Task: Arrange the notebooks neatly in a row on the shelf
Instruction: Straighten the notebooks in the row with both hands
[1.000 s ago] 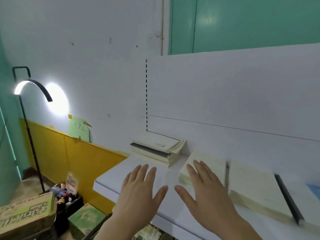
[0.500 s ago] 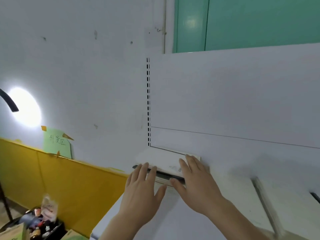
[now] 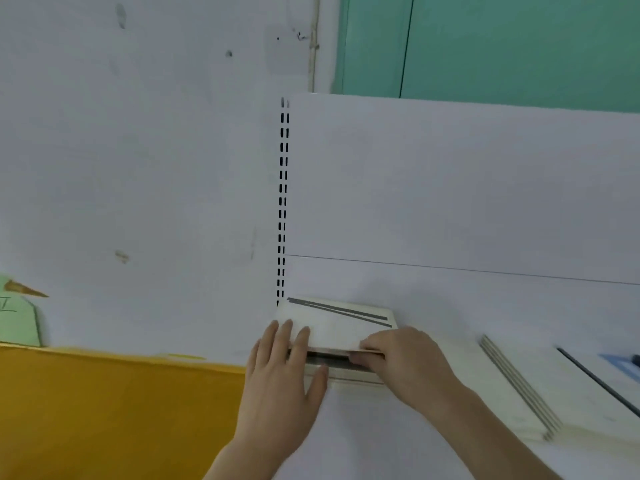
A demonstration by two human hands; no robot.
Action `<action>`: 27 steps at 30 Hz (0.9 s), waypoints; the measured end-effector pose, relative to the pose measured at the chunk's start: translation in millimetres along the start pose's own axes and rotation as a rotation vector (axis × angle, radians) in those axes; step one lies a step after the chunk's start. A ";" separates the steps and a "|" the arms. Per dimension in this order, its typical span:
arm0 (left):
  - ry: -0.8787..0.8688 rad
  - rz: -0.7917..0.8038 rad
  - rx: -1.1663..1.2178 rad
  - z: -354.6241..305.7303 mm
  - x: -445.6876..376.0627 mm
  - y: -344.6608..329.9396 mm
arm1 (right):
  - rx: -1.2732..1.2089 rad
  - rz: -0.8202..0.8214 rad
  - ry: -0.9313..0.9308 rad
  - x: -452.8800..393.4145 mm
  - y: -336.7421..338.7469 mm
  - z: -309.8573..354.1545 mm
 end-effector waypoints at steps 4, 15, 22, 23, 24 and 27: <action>-0.049 -0.185 0.168 1.6 3.2 19.9 | -0.045 -0.135 -0.052 8.2 20.1 -4.0; 0.205 0.115 0.906 -48.7 -0.4 42.6 | -0.832 -0.450 -0.427 45.2 81.8 13.1; 0.408 -0.156 1.433 -36.2 -0.3 46.3 | -0.814 -0.225 -0.409 41.8 54.2 12.6; 0.425 -0.181 1.422 -27.4 0.1 46.4 | -0.692 -0.230 -0.380 38.6 49.2 8.0; 0.445 -0.196 1.409 -18.6 1.4 46.3 | -0.539 -0.196 -0.344 34.6 41.7 5.5; 0.471 -0.207 1.331 2.8 9.5 46.8 | -0.145 0.072 -0.163 20.3 5.0 9.6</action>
Point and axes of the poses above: each hand's wrist, its own x-axis away from the middle knuckle, its own y-axis out of the back of the hand, z = x × y, the point moved 4 cm from there along -x, towards the middle knuckle, and after that the axes turned 6 degrees about x, right-handed, at the moved point
